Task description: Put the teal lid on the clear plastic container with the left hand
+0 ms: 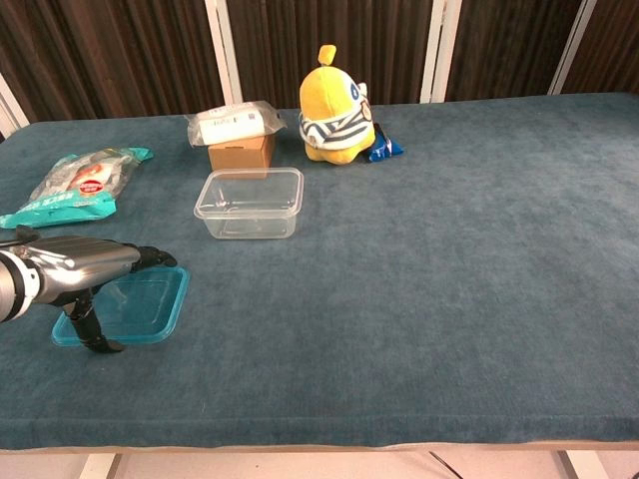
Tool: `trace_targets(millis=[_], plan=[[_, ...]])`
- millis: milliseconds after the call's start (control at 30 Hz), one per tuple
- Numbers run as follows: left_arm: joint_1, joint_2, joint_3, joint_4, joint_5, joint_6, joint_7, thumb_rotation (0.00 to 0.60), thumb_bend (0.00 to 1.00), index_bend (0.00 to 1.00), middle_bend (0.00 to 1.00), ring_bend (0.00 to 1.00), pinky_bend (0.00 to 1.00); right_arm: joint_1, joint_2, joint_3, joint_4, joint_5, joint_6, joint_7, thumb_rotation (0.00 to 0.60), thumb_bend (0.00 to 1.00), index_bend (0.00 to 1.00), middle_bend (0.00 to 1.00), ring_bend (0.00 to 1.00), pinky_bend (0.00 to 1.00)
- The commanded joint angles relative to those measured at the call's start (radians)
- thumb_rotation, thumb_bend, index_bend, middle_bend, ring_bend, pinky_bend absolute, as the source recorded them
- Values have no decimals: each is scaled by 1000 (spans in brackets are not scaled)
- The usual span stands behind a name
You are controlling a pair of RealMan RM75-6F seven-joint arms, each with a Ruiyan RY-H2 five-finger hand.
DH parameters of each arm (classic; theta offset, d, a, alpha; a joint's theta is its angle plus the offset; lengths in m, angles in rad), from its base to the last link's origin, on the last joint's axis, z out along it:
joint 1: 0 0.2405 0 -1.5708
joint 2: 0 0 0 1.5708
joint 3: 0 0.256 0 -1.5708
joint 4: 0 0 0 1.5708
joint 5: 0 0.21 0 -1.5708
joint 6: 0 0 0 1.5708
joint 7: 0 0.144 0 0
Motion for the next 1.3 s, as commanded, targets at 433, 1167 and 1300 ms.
trace_targets(millis=[433,1167,1300], plan=[[-15,-1,21,52,-28,-35,-34,600,204,49,216,88,0,2,-5,-2,-6,1,-5,-16,600,105,0,0,0,0],[86,95,-80,-13,339,148,-269,600,357,684,977,702,244,6,-7,-9,-13,-4,-18,-27,600,110,0,0,0,0],[30,116,-171,-50,272,88,-281,600,372,685,979,702,247,10,-6,-9,-13,0,-27,-24,600,111,0,0,0,0]])
